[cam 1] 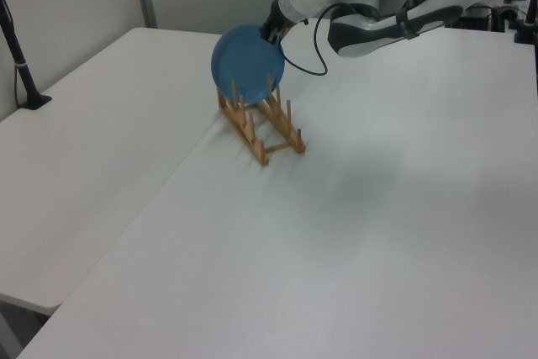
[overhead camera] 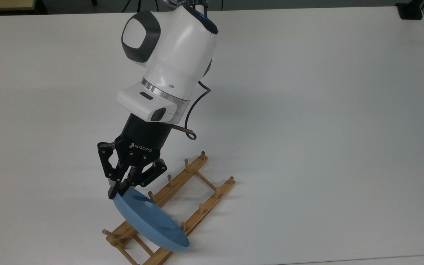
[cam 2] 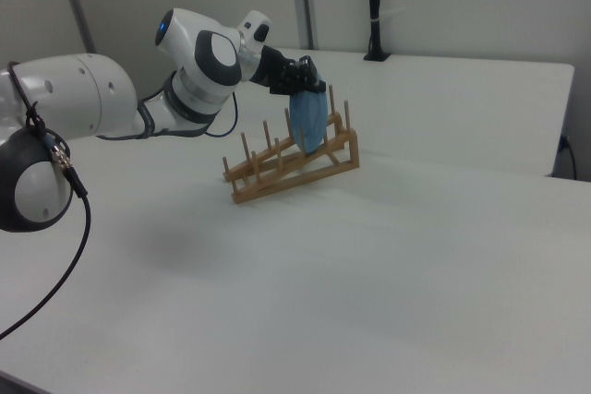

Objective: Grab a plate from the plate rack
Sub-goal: 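Lift the blue plate out of the rack and carry it aside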

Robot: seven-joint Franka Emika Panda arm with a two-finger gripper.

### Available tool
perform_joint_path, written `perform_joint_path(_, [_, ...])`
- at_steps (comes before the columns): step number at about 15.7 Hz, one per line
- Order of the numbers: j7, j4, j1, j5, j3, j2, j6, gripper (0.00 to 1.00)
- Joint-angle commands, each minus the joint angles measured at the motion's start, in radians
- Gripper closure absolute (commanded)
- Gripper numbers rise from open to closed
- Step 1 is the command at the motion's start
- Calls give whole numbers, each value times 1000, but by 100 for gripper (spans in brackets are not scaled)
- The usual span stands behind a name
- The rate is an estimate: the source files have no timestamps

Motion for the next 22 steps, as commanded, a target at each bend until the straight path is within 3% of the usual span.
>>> perform_joint_path(1, [30, 14, 25, -27, -26, 4, 29, 89])
perform_joint_path(12, [71, 13, 16, -27, -23, -82, 29, 92])
perform_joint_path(15, [116, -48, 14, -13, -17, -146, 27, 93])
perform_joint_path(18, [171, -73, 3, 83, -15, -174, 29, 94])
perform_joint_path(22, [161, -202, -3, 330, -23, -234, 30, 94])
